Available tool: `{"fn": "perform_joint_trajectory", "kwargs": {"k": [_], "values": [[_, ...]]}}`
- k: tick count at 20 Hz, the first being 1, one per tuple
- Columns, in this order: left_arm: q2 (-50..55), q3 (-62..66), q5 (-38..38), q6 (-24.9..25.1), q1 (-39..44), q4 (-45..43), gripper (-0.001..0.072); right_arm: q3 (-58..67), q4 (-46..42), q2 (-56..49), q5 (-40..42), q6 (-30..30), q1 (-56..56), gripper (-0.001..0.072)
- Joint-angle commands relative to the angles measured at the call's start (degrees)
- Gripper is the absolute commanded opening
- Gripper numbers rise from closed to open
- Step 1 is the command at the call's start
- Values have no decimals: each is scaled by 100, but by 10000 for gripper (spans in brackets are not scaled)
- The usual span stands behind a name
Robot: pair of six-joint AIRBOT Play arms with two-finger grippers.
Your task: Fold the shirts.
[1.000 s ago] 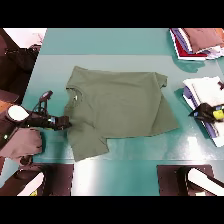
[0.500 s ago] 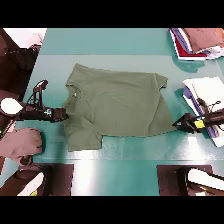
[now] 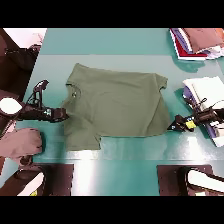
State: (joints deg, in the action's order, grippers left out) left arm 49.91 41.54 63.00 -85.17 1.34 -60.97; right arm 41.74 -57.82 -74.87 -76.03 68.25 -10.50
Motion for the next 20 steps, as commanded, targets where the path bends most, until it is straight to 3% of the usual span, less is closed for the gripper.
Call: {"fn": "perform_joint_trajectory", "kwargs": {"k": [1,4,11,15,20], "values": [[-33,678,155,11,-17,46,31,450,136,562,-70,101,98,18],[-33,2455,396,13,-57,-50,31,1770,133,1401,0,374,98,18],[-33,6752,98,271,-57,-177,31,5407,109,2389,984,525,98,18],[-33,8124,-219,260,-57,-122,31,6610,57,2640,999,522,98,18],[-33,8782,-389,269,-57,866,31,7506,-518,2699,566,807,98,18]]}}
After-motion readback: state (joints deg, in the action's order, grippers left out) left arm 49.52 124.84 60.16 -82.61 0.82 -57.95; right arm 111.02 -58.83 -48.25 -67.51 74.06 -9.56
